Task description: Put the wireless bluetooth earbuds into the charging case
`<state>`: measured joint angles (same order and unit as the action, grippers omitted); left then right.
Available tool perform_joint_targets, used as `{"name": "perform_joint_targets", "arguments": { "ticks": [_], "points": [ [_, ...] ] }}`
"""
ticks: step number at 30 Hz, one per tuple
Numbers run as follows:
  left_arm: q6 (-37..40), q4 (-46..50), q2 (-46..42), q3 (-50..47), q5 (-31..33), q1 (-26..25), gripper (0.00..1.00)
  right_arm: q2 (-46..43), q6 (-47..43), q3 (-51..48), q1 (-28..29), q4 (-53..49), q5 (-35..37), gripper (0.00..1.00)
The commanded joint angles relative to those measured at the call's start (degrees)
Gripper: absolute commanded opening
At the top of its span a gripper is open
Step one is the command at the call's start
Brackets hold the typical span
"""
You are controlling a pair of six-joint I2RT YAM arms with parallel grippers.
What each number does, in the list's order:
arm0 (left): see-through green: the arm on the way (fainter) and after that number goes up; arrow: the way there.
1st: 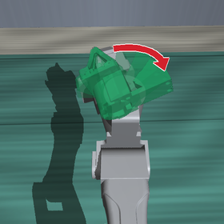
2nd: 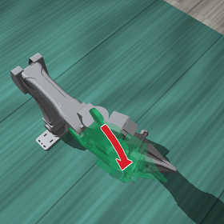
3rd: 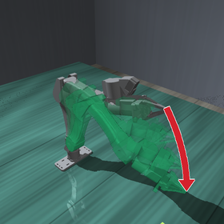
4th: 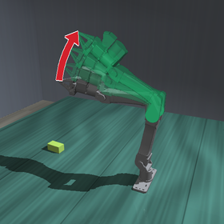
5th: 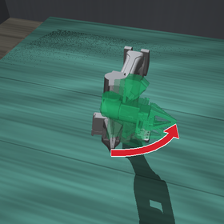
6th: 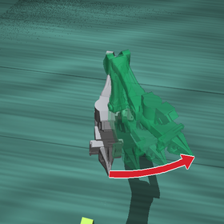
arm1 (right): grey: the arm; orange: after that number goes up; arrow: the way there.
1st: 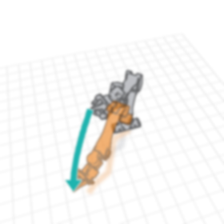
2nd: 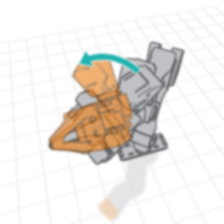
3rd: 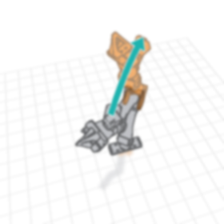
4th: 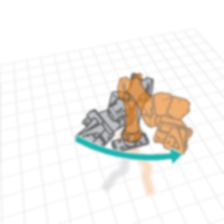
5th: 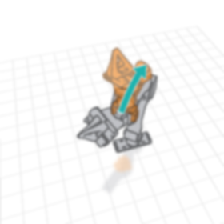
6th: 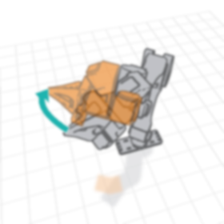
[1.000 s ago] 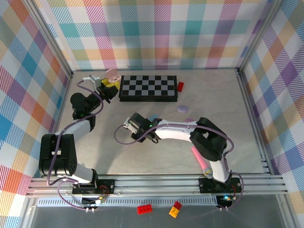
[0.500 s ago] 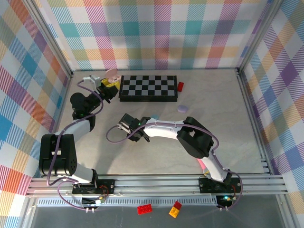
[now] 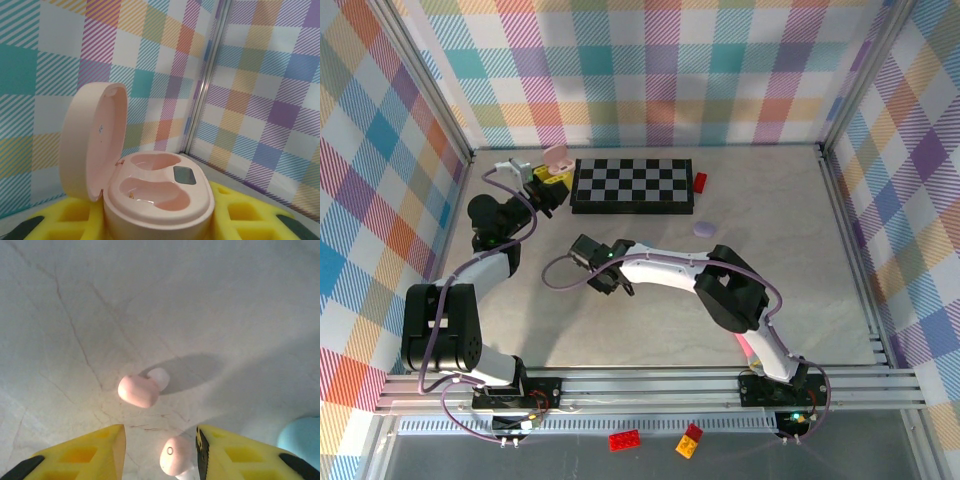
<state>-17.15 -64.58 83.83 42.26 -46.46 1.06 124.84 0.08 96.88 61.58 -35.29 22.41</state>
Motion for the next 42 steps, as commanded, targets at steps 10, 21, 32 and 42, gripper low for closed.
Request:
{"name": "perform_joint_targets", "arguments": {
  "ticks": [10, 21, 32, 42],
  "points": [
    [-0.1, -1.0, -2.2, 2.1, -1.6, 0.9, 0.37, 3.9, 7.6, 7.4, -0.2, -10.7, 2.0, 0.41],
    [-0.2, -1.2, -2.1, 2.1, -1.8, 0.9, 0.37, 5.4, 8.7, 8.5, -0.6, -13.9, 2.3, 0.39],
    [-0.5, -2.0, -1.9, 1.8, -2.0, 0.9, 0.37, 6.4, 8.6, 8.7, -0.9, -14.2, 1.9, 0.31],
    [-0.5, -2.7, -2.0, 1.5, -2.2, 0.9, 0.37, 4.3, 8.0, 6.6, -1.4, -11.7, 1.5, 0.23]
  ]
}}
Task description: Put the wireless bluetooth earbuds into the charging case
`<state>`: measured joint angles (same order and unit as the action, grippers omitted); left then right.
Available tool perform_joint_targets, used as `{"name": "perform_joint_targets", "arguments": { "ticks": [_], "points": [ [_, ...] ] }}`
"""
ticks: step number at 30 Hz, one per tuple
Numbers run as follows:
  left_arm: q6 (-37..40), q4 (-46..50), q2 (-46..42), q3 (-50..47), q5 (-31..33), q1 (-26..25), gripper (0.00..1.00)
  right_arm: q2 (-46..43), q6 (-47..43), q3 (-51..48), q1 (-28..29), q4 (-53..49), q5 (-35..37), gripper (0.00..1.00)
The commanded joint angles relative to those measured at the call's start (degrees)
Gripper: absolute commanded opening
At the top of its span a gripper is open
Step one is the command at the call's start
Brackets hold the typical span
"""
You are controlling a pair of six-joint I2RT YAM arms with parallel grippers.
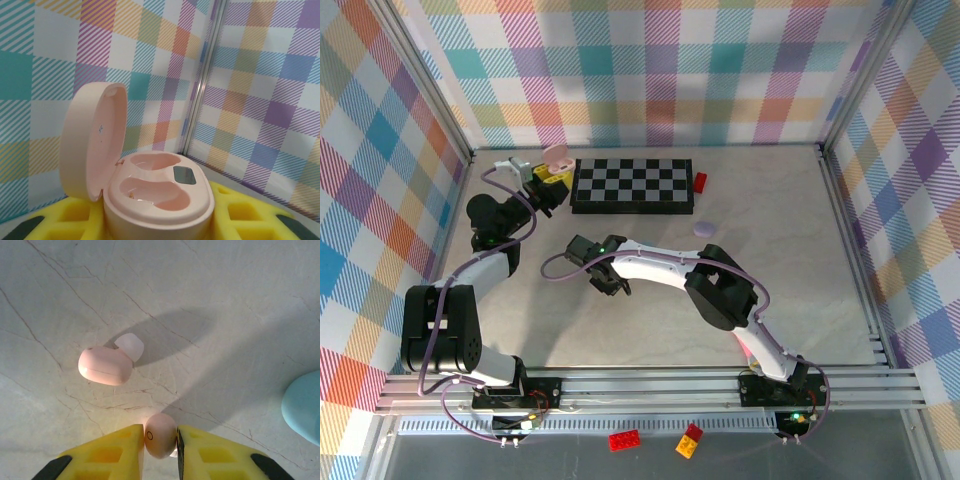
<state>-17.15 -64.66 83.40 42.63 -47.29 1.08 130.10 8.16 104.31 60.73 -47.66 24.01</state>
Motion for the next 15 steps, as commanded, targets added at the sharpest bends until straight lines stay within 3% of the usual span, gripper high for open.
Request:
{"name": "perform_joint_targets", "arguments": {
  "ticks": [1, 15],
  "points": [
    [-0.6, -3.0, -1.6, 0.8, -1.3, 0.8, 0.37, -2.0, 0.1, -1.9, -1.0, 1.8, -1.4, 0.23],
    [0.0, -5.3, -1.3, -1.5, -0.9, -0.8, 0.37, -22.6, 4.8, -23.6, -7.8, 16.1, -16.7, 0.22]
  ]
}}
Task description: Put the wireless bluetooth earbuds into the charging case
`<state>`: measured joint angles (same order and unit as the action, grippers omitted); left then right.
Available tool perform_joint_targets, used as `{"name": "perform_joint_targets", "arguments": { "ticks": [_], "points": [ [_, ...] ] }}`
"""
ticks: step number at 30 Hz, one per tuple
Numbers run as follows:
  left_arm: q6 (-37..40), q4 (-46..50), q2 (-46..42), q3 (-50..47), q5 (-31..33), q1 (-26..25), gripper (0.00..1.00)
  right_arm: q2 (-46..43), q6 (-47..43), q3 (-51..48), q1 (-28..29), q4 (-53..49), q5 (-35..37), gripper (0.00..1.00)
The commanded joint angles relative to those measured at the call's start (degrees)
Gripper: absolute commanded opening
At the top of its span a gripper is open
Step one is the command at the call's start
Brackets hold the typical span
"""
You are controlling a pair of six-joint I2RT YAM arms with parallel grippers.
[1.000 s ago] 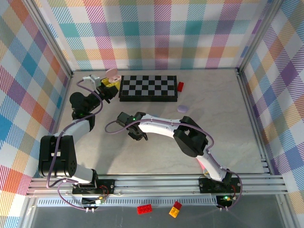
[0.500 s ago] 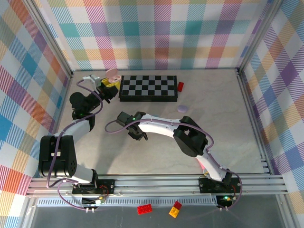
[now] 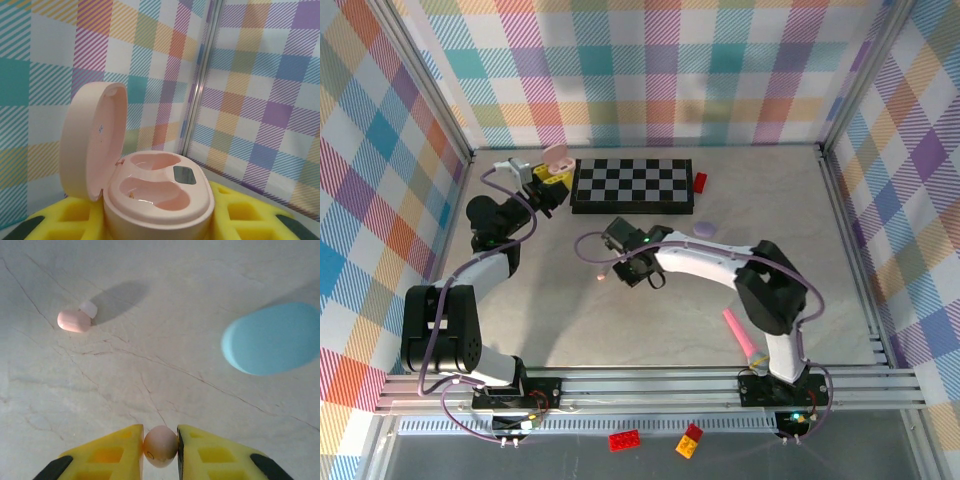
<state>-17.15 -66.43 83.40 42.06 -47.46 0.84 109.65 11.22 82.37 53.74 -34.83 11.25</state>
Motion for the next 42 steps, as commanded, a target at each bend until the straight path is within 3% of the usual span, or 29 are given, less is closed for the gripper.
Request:
{"name": "perform_joint_targets", "arguments": {
  "ticks": [1, 9, 17, 20, 30, 42],
  "points": [
    [0.0, -3.6, -1.3, -0.8, -0.8, -0.7, 0.37, -2.8, 1.9, -2.0, -1.1, 2.9, -4.5, 0.22],
    [5.6, 0.8, -3.5, -2.8, -1.4, -4.5, 0.37, -17.0, 5.6, -12.9, -6.6, 6.0, -15.1, 0.22],
    [23.5, 20.5, -7.1, -1.9, 0.1, -17.0, 0.37, -35.2, 7.0, -17.8, -15.4, 5.4, -30.9, 0.22],
    [23.5, 20.2, -6.4, -1.0, -1.3, -19.6, 0.37, -38.7, 7.1, -15.9, -17.0, 5.0, -35.5, 0.22],
    [23.4, 18.7, -2.8, 0.8, -7.6, -26.9, 0.36, -41.4, 9.9, -12.8, -20.4, 11.1, -47.5, 0.22],
    [23.3, 22.2, -2.3, 2.9, -11.7, -30.5, 0.36, -39.1, 9.9, -11.9, -22.1, 9.9, -46.0, 0.21]
  ]
}}
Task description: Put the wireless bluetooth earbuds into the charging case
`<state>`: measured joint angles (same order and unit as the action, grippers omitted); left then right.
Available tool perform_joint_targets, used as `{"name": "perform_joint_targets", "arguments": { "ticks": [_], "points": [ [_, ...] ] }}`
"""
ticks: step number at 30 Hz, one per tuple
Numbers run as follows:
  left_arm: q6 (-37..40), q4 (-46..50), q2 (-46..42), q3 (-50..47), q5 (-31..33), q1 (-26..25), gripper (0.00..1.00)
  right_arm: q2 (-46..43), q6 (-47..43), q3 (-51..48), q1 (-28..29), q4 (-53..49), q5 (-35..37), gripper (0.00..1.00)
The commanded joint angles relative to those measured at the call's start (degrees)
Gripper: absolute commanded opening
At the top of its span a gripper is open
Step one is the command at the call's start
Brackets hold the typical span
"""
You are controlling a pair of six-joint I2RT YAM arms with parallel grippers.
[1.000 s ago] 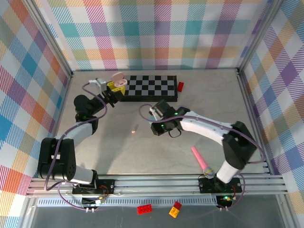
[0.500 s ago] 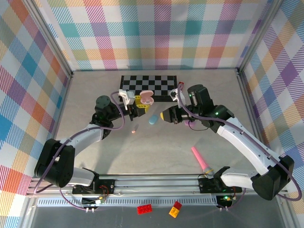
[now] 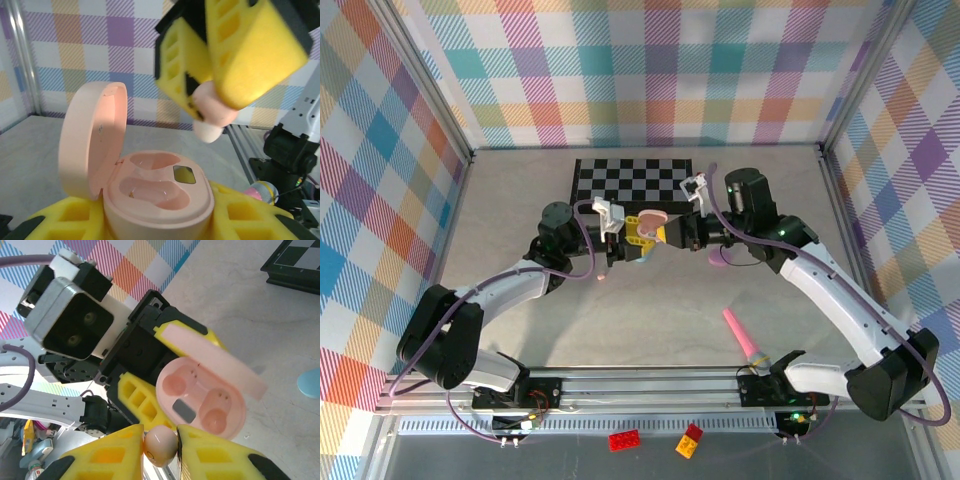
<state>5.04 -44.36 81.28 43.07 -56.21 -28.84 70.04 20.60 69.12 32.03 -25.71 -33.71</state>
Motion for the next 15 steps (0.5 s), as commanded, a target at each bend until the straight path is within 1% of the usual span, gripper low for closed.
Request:
{"name": "perform_joint_targets", "arguments": {
  "ticks": [1, 9, 15],
  "points": [
    [1.2, 0.2, -0.2, 1.9, -3.2, -1.0, 0.36, 0.5, 0.6, 1.2, -0.4, 0.8, -0.7, 0.21],
    [0.7, 0.4, -0.2, 2.2, -4.0, -1.5, 0.36, 0.0, -0.6, 0.9, -0.8, -0.5, 1.3, 0.21],
    [-1.7, -2.6, -0.1, 2.0, -3.2, -1.5, 0.36, 0.3, -1.4, 0.9, -1.0, -2.0, 1.9, 0.21]
  ]
}}
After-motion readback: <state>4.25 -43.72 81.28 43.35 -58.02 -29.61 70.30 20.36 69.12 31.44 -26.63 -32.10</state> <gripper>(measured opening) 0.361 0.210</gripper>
